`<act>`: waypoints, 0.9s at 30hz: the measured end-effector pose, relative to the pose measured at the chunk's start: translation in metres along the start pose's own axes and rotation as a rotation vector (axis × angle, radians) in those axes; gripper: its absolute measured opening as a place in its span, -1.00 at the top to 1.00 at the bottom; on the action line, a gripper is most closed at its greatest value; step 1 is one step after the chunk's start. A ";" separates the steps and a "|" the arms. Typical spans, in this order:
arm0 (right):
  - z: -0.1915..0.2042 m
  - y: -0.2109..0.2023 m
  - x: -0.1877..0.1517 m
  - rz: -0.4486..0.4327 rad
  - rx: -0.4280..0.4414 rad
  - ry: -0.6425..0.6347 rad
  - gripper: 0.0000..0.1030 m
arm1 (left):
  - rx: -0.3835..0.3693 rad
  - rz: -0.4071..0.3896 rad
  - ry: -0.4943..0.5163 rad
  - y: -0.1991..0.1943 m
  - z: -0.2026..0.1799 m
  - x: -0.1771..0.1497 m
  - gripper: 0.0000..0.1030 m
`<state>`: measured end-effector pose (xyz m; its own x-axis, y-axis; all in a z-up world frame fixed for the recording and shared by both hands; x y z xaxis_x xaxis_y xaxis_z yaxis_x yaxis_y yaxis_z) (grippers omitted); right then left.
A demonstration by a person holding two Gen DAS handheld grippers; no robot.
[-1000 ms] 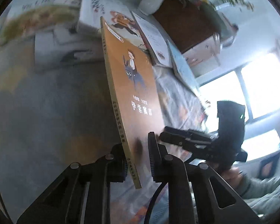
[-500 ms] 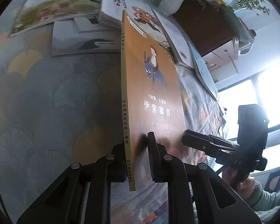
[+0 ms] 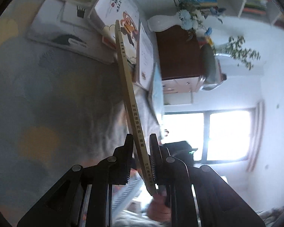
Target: Organize books
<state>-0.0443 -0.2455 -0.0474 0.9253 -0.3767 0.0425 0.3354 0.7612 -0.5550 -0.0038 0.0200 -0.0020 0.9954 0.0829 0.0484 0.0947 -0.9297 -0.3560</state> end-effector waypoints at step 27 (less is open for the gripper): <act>0.132 0.025 -0.062 0.013 -0.560 -0.953 0.51 | 0.677 -0.046 0.605 -0.037 -0.020 -0.033 0.67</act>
<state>-0.0696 -0.1333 0.0457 0.7657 0.3741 0.5232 0.4201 0.3249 -0.8473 -0.0406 0.0447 0.0285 0.8304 -0.2652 0.4900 0.3135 -0.5047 -0.8044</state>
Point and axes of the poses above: each gripper's, at about its wrist camera, not at the fingertips, and y roughly the way its jaws point, z to its left, x to its top, the point moved 6 cm from there along y, roughly the way its jaws point, and after that the axes turned 3 degrees about -x, right-handed, at the moved point
